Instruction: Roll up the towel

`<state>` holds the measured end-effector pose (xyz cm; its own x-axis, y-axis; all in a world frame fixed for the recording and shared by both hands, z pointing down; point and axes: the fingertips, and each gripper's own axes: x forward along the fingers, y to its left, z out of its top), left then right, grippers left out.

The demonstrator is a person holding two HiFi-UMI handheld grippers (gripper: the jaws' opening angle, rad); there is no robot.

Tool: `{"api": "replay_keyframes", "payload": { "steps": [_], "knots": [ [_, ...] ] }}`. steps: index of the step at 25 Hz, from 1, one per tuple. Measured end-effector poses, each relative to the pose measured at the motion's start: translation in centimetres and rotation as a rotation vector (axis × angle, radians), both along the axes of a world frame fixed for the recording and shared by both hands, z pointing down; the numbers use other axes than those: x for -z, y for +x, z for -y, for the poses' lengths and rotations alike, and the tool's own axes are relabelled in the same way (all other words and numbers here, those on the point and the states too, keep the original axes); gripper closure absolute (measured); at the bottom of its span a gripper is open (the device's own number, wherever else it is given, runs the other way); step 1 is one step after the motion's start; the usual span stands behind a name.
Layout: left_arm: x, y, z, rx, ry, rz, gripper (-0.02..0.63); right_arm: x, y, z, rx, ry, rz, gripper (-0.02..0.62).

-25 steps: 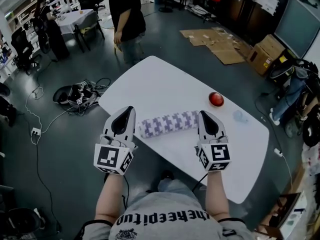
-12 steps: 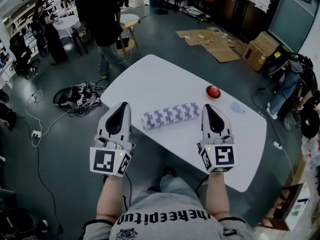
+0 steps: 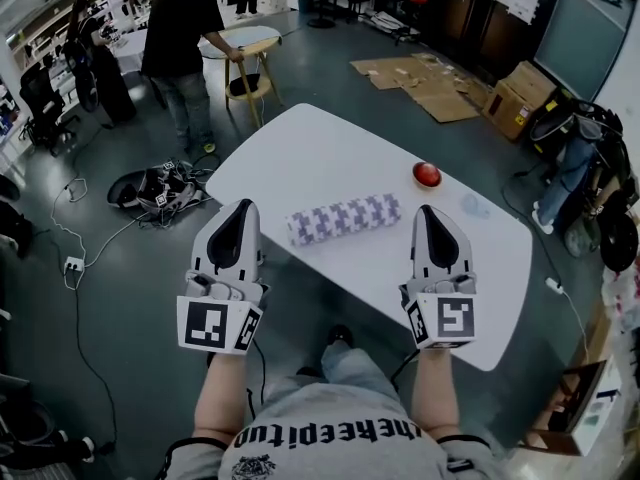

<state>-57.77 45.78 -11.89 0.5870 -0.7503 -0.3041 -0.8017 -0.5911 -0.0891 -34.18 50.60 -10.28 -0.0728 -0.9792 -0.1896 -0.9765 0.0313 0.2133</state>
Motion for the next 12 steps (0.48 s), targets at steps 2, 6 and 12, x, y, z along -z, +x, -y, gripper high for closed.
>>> {"api": "replay_keyframes", "payload": {
  "steps": [2, 6, 12],
  "knots": [
    [0.3, -0.4, -0.5, 0.004, 0.001, -0.003, 0.6, 0.4, -0.3, -0.7, -0.008, 0.006, 0.002, 0.594],
    [0.5, -1.1, -1.3, -0.003, -0.001, -0.004, 0.6, 0.6, -1.2, -1.7, -0.005, 0.013, -0.004, 0.594],
    [0.7, -1.1, -2.0, -0.008, 0.002, -0.003, 0.6, 0.9, -1.2, -2.6, -0.026, 0.018, -0.007, 0.594]
  ]
}}
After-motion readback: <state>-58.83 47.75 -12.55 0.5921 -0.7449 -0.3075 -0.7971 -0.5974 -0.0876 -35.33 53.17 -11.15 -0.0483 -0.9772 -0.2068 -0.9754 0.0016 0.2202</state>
